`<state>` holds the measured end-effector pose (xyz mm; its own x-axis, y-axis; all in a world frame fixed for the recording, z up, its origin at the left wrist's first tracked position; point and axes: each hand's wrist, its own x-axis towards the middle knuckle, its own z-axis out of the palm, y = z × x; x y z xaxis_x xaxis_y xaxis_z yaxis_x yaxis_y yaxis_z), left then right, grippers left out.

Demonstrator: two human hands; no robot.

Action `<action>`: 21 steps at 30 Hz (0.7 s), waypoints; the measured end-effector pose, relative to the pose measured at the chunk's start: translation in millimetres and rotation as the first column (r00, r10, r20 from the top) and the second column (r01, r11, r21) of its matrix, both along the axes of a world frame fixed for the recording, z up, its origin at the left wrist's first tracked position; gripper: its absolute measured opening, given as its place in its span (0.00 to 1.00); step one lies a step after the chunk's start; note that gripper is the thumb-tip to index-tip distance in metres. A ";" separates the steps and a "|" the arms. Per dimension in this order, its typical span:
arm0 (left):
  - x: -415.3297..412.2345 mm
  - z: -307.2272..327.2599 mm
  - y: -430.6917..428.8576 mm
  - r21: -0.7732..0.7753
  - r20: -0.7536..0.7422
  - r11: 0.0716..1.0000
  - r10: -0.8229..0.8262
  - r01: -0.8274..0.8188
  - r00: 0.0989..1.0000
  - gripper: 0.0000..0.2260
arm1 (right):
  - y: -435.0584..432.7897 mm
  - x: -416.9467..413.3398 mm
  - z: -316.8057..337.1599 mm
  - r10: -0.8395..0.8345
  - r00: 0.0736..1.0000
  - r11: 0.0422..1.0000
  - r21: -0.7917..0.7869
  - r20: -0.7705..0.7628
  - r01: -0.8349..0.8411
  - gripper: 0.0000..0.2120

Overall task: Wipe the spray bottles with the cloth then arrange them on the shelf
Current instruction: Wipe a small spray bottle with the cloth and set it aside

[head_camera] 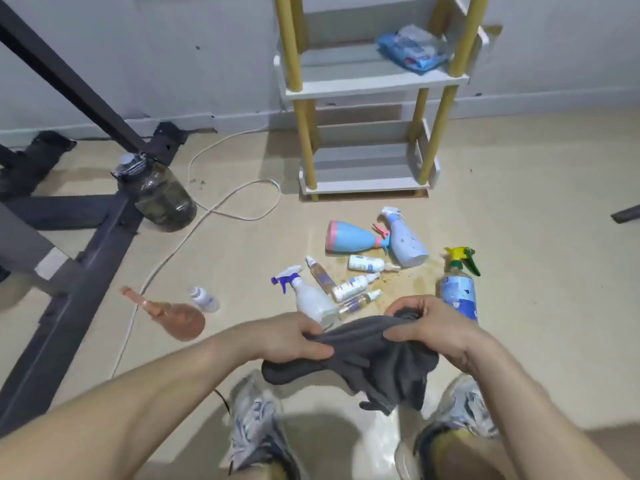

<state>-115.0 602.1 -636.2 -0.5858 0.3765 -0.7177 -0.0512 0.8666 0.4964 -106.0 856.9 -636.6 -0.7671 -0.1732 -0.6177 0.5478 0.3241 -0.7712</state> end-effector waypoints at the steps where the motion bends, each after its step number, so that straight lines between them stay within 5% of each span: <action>1: -0.5 -19.2 4.2 -0.012 0.047 1.000 -0.022 0.023 0.999 0.17 | -0.9 3.2 -21.4 -0.120 0.992 0.993 0.020 0.027 0.119 0.12; 4: -12.1 -68.3 22.5 0.013 0.064 1.000 -0.017 0.016 0.998 0.13 | -11.5 7.9 -69.3 -0.316 0.944 0.945 0.115 0.091 0.305 0.22; 6: -27.0 -98.4 33.2 -0.045 -0.091 0.999 0.023 -0.027 0.996 0.09 | -16.2 5.4 -93.5 -0.377 0.918 0.919 0.169 0.121 0.355 0.23; 8: -46.4 -129.8 44.7 -0.174 -0.419 0.984 -0.046 -0.031 0.907 0.05 | -17.1 -0.3 -115.5 -0.453 0.885 0.877 0.230 0.108 0.421 0.16; 11: -71.2 -161.7 69.9 -0.418 -0.471 0.905 -0.288 0.076 0.834 0.03 | -15.5 -9.5 -135.6 -0.582 0.809 0.797 0.255 0.082 0.548 0.03; 14: -85.0 -196.2 82.1 -0.529 -0.471 0.840 -0.408 0.120 0.782 0.12 | -7.5 -16.6 -145.4 -0.775 0.570 0.612 0.100 0.274 0.784 0.07; 17: -91.0 -208.5 88.7 -0.598 -0.476 0.788 -0.499 0.150 0.724 0.15 | -2.5 -18.4 -152.9 -0.759 0.350 0.388 -0.049 0.549 0.920 0.13; 21: -96.7 -202.8 92.7 -0.487 -0.502 0.872 -0.326 0.049 0.801 0.12 | -3.3 -20.4 -156.3 -0.611 0.288 0.205 -0.204 0.738 0.957 0.20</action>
